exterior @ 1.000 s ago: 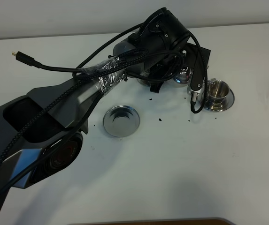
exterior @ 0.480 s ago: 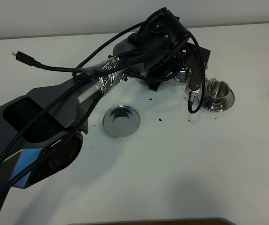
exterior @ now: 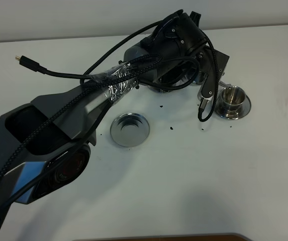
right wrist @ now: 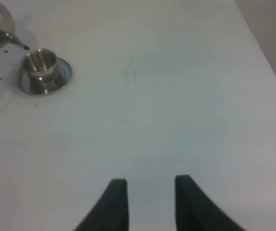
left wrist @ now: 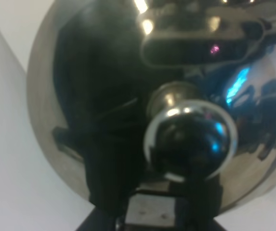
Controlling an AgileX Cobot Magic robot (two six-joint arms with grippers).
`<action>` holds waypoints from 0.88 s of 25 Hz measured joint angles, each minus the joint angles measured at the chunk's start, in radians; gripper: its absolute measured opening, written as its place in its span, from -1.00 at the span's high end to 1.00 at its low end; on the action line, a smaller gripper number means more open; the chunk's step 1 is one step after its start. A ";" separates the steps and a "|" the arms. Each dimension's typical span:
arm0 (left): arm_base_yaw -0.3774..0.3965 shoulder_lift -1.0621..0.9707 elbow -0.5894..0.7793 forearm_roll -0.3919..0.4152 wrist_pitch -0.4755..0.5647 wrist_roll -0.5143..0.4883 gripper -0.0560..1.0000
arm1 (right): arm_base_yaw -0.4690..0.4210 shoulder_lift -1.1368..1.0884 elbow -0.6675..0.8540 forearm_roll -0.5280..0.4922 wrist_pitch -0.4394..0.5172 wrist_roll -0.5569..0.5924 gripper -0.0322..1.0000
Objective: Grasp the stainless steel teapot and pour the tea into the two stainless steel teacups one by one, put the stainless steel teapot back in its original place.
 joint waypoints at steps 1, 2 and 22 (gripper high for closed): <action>-0.001 0.000 0.000 0.004 -0.004 0.001 0.41 | 0.000 0.000 0.000 0.000 0.000 0.000 0.47; -0.003 0.000 0.000 0.006 -0.007 0.003 0.41 | 0.000 0.000 0.000 0.000 0.000 0.000 0.47; -0.005 0.000 0.000 0.080 -0.066 0.059 0.41 | 0.000 0.000 0.000 0.000 0.000 0.000 0.47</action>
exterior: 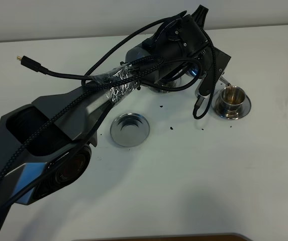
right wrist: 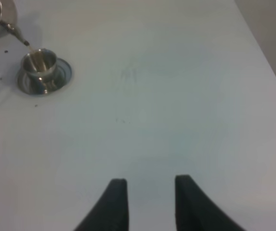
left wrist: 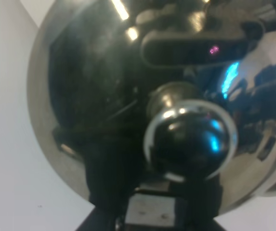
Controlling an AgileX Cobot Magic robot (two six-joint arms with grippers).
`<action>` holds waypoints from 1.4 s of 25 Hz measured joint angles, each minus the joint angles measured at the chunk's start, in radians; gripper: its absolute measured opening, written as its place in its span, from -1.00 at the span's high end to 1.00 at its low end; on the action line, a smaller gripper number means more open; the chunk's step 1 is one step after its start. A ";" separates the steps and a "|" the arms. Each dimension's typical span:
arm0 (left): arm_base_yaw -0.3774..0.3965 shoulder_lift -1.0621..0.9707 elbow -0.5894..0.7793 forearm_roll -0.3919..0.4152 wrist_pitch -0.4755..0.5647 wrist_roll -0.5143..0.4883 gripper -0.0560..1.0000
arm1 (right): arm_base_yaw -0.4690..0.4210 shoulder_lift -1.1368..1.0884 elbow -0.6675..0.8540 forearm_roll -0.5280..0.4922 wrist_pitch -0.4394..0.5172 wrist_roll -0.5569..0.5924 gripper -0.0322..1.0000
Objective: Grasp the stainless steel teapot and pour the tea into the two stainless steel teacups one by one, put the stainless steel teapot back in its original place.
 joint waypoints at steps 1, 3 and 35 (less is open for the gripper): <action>0.000 0.000 0.000 0.000 -0.004 0.006 0.41 | 0.000 0.000 0.000 0.000 0.000 0.000 0.47; 0.000 0.000 0.000 0.000 -0.013 0.019 0.41 | 0.000 0.000 0.000 0.000 0.000 0.000 0.47; 0.000 0.008 0.000 0.059 -0.099 0.080 0.41 | 0.000 0.000 0.000 0.000 0.000 0.000 0.47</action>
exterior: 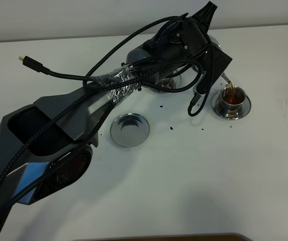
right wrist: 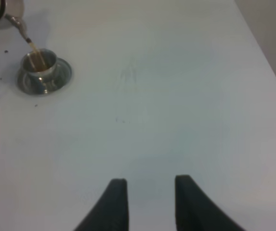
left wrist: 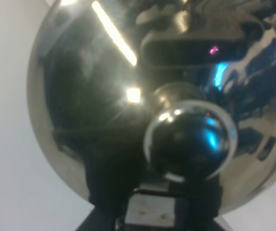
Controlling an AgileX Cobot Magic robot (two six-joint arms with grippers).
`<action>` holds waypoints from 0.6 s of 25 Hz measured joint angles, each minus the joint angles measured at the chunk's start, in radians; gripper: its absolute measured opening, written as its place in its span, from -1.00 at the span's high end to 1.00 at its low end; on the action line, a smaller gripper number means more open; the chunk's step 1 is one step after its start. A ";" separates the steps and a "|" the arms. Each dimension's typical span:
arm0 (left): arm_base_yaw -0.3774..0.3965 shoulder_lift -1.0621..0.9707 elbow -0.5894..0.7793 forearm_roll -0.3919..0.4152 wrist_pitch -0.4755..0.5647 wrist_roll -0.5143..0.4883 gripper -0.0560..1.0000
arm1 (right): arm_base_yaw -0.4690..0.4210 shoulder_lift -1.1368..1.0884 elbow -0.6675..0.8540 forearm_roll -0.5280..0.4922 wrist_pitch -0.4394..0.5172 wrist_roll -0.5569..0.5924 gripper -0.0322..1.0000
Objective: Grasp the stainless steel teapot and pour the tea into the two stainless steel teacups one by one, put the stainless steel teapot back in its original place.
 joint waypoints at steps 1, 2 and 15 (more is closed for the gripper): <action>0.000 0.000 0.000 0.000 -0.003 0.003 0.41 | 0.000 0.000 0.000 0.000 0.000 0.000 0.47; 0.000 0.000 0.000 0.000 -0.006 0.009 0.41 | 0.000 0.000 0.000 0.000 0.000 0.000 0.47; 0.000 0.000 0.000 0.018 -0.025 0.024 0.41 | 0.000 0.000 0.000 0.000 0.000 0.000 0.47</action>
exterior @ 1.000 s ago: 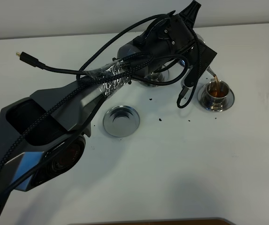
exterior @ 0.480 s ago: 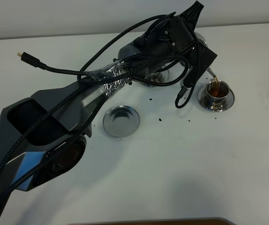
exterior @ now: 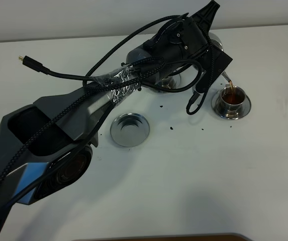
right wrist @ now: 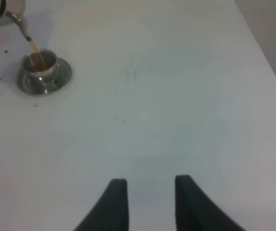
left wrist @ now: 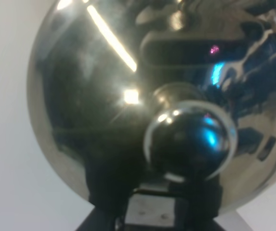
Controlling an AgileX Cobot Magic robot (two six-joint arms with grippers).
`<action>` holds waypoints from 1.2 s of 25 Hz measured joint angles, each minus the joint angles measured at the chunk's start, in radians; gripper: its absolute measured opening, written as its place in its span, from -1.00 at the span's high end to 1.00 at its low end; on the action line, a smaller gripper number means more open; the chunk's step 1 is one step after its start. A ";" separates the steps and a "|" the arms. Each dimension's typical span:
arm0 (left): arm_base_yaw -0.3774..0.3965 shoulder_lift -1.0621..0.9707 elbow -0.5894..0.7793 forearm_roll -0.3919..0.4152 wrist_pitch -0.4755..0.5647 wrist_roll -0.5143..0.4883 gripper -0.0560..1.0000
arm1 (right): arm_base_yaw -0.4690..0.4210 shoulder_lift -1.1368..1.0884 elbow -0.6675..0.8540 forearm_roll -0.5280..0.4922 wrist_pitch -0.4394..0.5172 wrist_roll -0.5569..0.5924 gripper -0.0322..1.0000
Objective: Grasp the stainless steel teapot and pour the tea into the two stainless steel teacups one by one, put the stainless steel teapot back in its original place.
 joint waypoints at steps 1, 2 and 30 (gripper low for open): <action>0.000 0.000 0.000 0.000 0.000 0.000 0.41 | 0.000 0.000 0.000 0.000 0.000 0.000 0.47; 0.000 0.000 0.000 0.000 0.000 0.000 0.41 | 0.000 0.000 0.000 0.000 0.000 0.000 0.47; 0.000 0.000 0.000 0.001 -0.001 0.001 0.41 | 0.000 0.000 0.000 0.000 0.000 0.000 0.47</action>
